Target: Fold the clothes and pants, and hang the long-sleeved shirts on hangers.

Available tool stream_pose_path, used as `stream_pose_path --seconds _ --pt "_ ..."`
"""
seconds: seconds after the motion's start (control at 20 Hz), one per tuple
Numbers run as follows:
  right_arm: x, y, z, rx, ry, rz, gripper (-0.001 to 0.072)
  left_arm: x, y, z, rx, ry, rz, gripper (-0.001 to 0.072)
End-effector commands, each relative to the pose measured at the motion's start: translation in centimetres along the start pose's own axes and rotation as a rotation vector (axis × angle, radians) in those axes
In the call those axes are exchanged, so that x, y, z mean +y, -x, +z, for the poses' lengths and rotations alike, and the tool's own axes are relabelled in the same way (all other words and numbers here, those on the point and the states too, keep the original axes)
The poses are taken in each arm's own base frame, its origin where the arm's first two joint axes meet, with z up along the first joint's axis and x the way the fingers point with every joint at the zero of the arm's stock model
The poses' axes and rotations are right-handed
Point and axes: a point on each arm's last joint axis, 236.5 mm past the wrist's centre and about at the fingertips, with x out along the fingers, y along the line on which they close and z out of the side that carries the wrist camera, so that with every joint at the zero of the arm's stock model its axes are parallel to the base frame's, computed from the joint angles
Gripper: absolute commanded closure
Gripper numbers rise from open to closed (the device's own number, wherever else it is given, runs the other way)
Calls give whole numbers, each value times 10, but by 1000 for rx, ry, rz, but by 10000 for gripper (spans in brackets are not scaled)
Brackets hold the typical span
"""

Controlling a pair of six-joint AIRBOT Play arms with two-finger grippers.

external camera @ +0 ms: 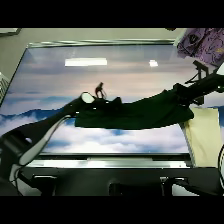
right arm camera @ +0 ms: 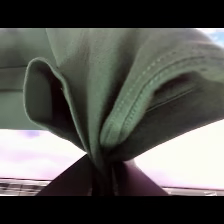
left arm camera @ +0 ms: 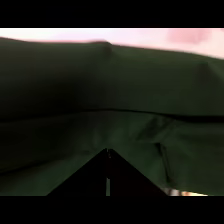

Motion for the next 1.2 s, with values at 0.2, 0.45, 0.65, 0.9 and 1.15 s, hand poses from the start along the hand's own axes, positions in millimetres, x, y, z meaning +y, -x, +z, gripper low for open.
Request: stream_pose_path --seconds 0.2,0.45,0.65,0.9,1.15 --pt "1 29 8 -54 -43 -34 676 -50 -109 -64 108 106 -86 692" --pt "3 37 13 -82 -78 -35 676 -48 -105 -52 110 142 -94 693" --pt "10 36 15 -92 -168 -4 676 -25 -36 -8 123 -30 52 695" --pt "72 22 3 -64 -221 75 676 38 150 88 -38 -207 451 692" --pt "173 -2 -12 -99 -216 178 676 59 316 128 -193 -197 538 691"
